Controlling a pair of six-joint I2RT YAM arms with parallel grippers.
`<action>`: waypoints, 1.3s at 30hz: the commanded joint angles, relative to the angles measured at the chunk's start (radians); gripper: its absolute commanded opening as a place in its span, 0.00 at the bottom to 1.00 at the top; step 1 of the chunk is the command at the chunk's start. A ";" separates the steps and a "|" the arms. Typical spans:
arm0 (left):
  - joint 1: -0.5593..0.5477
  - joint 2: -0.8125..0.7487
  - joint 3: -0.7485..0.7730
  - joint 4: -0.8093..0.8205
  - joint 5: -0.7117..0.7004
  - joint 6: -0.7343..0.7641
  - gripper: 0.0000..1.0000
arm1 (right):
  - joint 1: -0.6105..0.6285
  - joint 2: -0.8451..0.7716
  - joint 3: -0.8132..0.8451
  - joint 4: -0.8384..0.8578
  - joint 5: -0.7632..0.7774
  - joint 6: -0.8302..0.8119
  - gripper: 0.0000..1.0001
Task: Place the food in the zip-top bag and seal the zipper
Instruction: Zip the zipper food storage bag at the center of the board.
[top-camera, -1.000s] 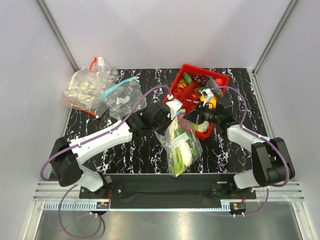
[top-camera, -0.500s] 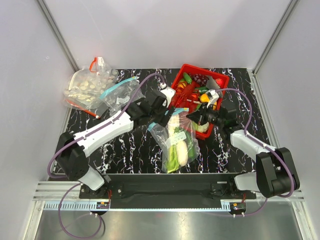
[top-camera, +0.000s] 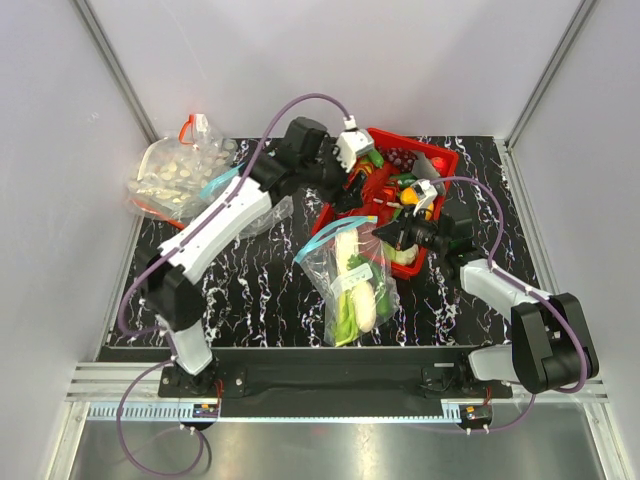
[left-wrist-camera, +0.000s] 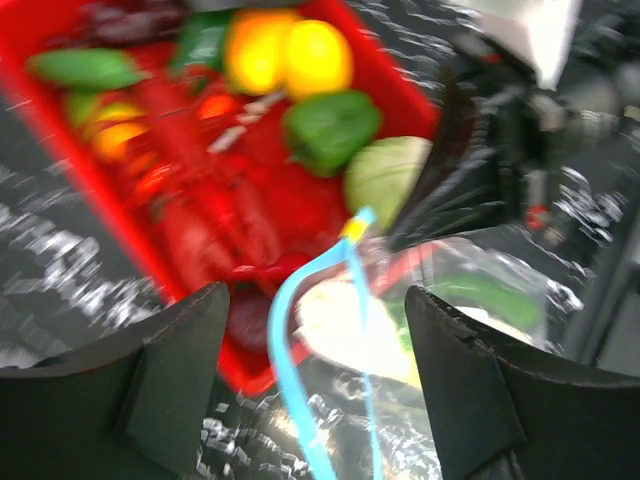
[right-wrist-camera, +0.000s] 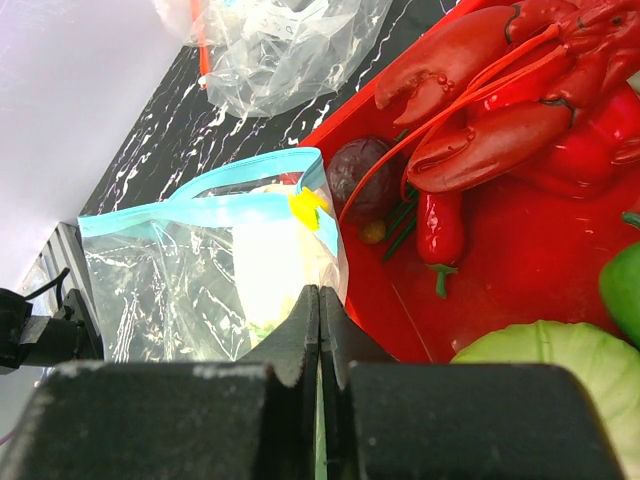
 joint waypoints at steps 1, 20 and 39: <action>-0.001 0.105 0.116 -0.129 0.241 0.134 0.69 | -0.007 -0.016 0.009 0.058 -0.018 -0.006 0.00; 0.025 0.340 0.308 -0.166 0.372 0.106 0.44 | -0.007 -0.019 0.009 0.058 -0.019 -0.006 0.00; 0.035 0.432 0.351 -0.177 0.414 0.057 0.05 | -0.007 -0.019 0.008 0.067 -0.026 0.000 0.00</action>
